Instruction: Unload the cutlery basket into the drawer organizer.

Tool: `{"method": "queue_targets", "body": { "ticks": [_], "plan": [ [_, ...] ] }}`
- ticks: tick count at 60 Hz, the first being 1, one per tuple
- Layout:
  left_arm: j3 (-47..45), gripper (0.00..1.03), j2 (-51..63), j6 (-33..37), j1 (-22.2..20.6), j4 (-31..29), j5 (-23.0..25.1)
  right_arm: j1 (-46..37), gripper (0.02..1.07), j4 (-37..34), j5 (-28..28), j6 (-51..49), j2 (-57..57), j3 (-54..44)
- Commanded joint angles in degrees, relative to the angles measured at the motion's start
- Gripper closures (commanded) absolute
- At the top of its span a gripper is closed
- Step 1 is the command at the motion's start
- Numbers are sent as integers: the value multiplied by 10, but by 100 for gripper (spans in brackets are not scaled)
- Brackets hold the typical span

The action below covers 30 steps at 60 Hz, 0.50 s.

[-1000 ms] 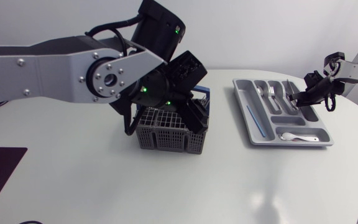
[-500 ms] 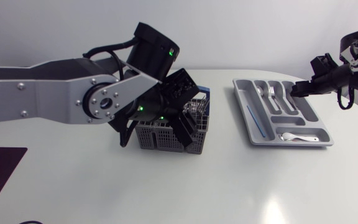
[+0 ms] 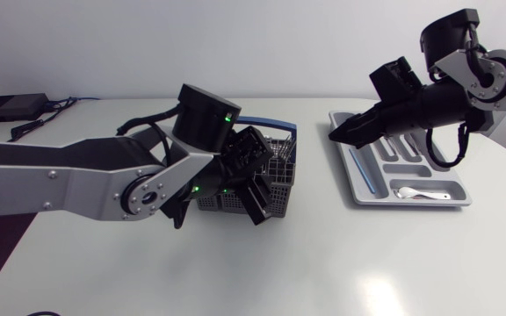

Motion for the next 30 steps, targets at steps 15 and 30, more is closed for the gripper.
{"method": "queue_targets", "body": {
  "ticks": [15, 30],
  "plan": [
    [-25, 21, 5, -10, 27, 25, 18, 92, 43, 33, -16, 85, -29, -44],
    [-24, 21, 19, -34, 50, 21, 83, 130, 43, 78, 8, 120, -27, -66]
  ]
}}
